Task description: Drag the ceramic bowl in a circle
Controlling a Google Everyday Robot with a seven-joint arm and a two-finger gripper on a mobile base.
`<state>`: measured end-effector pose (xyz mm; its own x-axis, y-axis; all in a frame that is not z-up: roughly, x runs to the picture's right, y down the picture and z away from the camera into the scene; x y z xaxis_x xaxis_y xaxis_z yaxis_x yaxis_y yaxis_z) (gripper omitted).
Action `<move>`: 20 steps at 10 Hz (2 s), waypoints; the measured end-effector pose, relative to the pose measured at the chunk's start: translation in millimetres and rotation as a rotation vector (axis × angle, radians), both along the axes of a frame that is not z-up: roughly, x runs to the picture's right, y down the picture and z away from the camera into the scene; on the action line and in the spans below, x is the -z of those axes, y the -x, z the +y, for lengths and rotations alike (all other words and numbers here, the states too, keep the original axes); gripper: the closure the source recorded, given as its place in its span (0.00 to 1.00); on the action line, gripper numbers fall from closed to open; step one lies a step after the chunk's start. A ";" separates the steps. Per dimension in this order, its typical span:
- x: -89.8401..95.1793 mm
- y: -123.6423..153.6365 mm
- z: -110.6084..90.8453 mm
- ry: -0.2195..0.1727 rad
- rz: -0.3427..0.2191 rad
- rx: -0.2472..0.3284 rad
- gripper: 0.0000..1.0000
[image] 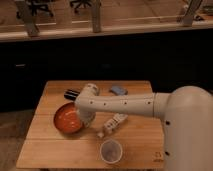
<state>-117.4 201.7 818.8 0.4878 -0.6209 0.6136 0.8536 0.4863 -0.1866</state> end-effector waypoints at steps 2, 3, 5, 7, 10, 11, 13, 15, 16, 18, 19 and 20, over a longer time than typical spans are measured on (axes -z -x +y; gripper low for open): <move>-1.4 -3.8 -1.1 -0.004 0.004 -0.010 0.95; -1.8 -5.1 -1.7 -0.005 0.005 -0.015 0.95; -3.6 -6.7 -3.8 -0.008 0.007 -0.023 0.95; -4.4 -8.1 -4.8 -0.011 0.007 -0.028 0.95; -7.2 -15.4 -10.1 -0.021 0.009 -0.046 0.95; -7.4 -16.4 -10.8 -0.022 0.008 -0.051 0.95; -8.6 -22.1 -12.0 -0.025 0.009 -0.067 0.95; -10.5 -26.4 -14.2 -0.032 0.010 -0.080 0.95; -11.1 -27.2 -14.5 -0.034 0.008 -0.083 0.95; -11.7 -28.5 -15.4 -0.039 0.008 -0.091 0.95; -12.5 -29.0 -16.4 -0.043 0.008 -0.095 0.95; -13.2 -29.6 -17.4 -0.048 0.007 -0.099 0.95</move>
